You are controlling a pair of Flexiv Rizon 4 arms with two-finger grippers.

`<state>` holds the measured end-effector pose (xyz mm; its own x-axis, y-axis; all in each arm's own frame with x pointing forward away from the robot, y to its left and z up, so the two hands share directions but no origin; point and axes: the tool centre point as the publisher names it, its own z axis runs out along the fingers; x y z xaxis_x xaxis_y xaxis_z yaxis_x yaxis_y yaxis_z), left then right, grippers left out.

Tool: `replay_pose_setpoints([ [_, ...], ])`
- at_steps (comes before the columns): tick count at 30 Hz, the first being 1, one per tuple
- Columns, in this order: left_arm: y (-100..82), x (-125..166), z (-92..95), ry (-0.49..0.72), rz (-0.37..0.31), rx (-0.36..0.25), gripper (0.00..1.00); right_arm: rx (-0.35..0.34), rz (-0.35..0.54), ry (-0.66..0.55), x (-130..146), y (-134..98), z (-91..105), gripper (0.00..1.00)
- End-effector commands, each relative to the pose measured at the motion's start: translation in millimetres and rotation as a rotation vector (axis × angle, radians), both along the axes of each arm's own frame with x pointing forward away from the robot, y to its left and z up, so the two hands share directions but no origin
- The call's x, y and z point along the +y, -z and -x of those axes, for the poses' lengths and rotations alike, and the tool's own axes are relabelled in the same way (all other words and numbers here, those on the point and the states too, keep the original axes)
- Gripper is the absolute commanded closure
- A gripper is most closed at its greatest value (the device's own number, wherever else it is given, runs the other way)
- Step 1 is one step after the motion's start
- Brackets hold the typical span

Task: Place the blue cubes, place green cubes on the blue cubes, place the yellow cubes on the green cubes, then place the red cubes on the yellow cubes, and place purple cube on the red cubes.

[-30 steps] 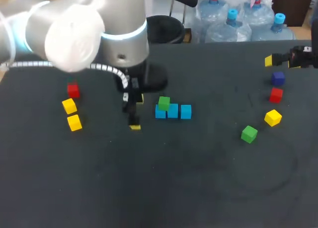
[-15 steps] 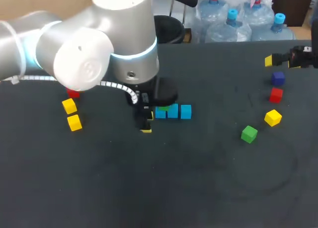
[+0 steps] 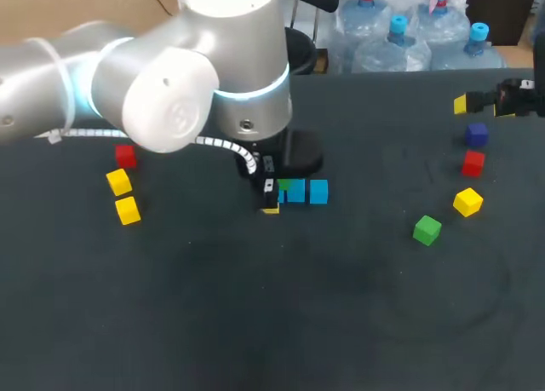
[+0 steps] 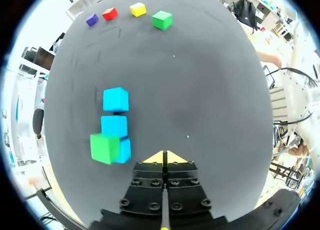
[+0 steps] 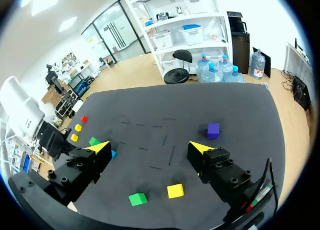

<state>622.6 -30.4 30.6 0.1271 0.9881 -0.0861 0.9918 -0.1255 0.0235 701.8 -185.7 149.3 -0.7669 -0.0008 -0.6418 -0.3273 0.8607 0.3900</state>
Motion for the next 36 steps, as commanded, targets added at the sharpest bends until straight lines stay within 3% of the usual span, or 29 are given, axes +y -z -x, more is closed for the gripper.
replay_pose_setpoints([
  [1,3.3,-15.9,-7.3,0.016,-0.012,0.004,1.00,0.000,0.002,0.001,-0.1,-0.4,0.6,0.00],
  [20,14.8,-31.4,-36.1,0.033,-0.047,-0.020,1.00,0.000,0.002,0.001,-0.1,-0.4,0.6,0.00],
  [36,15.0,-31.7,-44.5,0.014,-0.040,-0.031,1.00,0.000,0.002,0.001,-0.1,-0.4,0.6,0.00],
])
